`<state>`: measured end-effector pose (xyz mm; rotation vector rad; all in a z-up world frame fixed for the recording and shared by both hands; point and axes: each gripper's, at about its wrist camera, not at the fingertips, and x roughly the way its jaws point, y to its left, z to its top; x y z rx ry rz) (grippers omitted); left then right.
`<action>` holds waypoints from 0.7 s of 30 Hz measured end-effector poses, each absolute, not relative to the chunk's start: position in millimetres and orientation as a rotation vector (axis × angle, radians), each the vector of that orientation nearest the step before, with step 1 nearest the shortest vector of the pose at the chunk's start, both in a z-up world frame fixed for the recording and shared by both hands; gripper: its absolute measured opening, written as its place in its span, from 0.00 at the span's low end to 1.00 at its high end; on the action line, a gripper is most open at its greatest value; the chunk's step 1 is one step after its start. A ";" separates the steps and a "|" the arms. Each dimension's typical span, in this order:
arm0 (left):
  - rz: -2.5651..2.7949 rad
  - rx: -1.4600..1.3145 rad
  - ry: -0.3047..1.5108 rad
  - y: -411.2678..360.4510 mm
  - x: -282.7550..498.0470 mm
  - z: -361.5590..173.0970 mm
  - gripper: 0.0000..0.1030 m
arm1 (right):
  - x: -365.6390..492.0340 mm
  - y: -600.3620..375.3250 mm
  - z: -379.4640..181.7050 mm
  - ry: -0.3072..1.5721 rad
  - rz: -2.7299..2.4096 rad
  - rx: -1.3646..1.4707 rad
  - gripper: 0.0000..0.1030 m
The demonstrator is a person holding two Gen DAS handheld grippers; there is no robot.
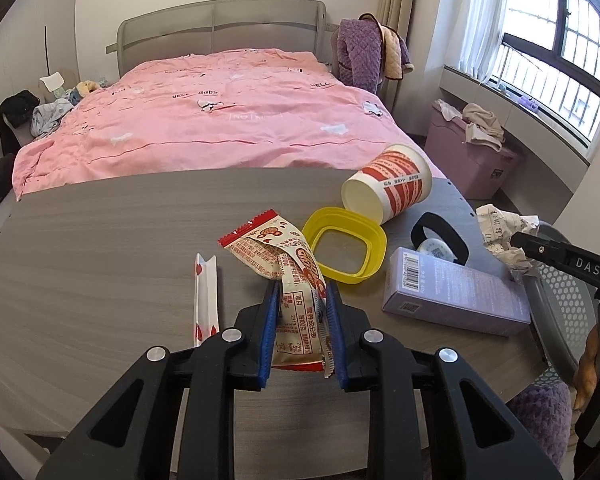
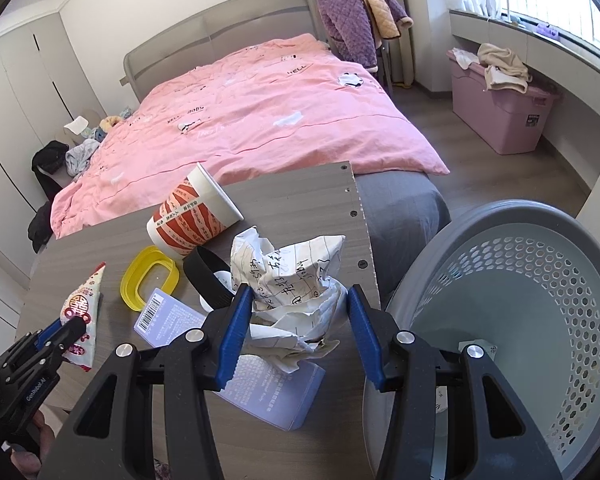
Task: Collect trash
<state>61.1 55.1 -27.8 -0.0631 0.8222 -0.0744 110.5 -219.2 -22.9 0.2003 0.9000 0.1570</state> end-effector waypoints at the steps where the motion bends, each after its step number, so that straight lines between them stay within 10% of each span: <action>1: -0.078 -0.065 0.811 55.1 58.8 -23.0 0.22 | 109.6 -219.5 -21.2 0.896 0.158 0.202 0.47; 21: -0.261 -0.008 0.728 -31.4 60.9 31.8 0.22 | 60.6 -291.2 4.6 0.819 0.095 0.283 0.47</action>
